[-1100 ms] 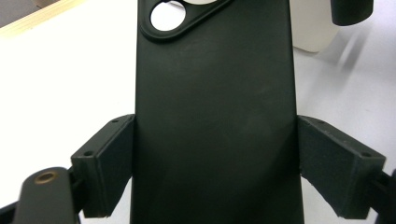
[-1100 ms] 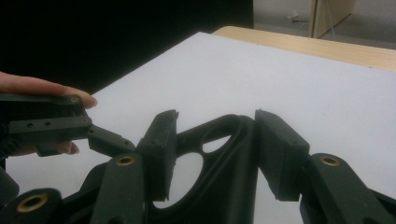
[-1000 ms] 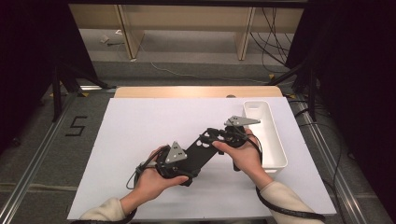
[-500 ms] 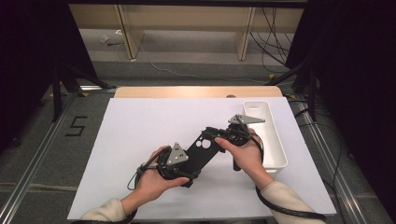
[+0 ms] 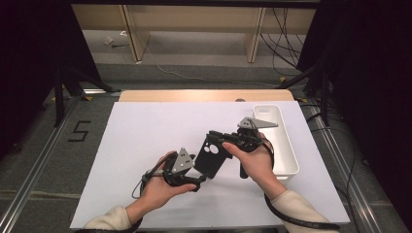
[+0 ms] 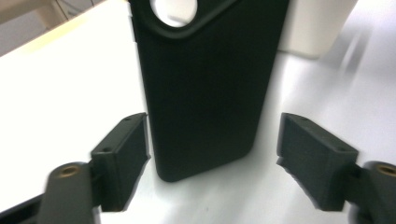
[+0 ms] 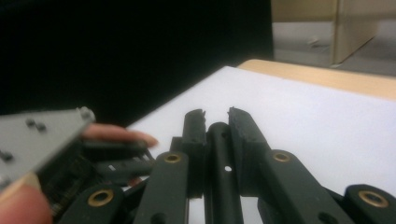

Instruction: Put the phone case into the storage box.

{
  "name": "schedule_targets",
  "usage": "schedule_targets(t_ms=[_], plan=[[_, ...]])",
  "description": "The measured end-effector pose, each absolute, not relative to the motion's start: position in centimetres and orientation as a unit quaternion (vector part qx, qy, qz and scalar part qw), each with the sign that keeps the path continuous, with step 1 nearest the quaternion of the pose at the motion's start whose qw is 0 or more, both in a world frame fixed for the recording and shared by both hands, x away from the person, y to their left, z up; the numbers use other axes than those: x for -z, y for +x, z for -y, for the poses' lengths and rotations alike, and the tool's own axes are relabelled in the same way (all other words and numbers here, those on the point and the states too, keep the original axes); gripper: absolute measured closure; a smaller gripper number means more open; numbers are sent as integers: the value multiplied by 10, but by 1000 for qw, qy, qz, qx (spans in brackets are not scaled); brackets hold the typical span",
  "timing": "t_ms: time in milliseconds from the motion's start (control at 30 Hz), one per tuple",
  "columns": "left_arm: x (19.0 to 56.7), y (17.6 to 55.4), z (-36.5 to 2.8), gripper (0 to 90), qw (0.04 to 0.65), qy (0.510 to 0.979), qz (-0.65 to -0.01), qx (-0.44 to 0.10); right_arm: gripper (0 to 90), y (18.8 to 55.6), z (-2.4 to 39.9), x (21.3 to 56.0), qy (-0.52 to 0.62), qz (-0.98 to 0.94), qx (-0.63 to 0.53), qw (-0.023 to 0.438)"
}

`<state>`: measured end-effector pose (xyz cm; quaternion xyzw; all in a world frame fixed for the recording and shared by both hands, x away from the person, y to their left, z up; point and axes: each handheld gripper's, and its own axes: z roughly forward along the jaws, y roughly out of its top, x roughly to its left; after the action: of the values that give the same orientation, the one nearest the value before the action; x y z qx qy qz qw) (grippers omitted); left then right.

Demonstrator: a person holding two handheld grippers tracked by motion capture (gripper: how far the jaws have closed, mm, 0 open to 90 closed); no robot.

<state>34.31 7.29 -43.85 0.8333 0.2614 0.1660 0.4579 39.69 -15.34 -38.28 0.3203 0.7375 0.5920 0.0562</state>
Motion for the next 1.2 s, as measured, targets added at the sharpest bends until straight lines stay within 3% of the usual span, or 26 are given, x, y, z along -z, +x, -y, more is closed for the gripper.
schedule_targets(t_ms=[1200], plan=[[438, 347, -85, 205, 486, 823, -257, -144, 779, 405, 174, 373, 260, -782, -566, 36]])
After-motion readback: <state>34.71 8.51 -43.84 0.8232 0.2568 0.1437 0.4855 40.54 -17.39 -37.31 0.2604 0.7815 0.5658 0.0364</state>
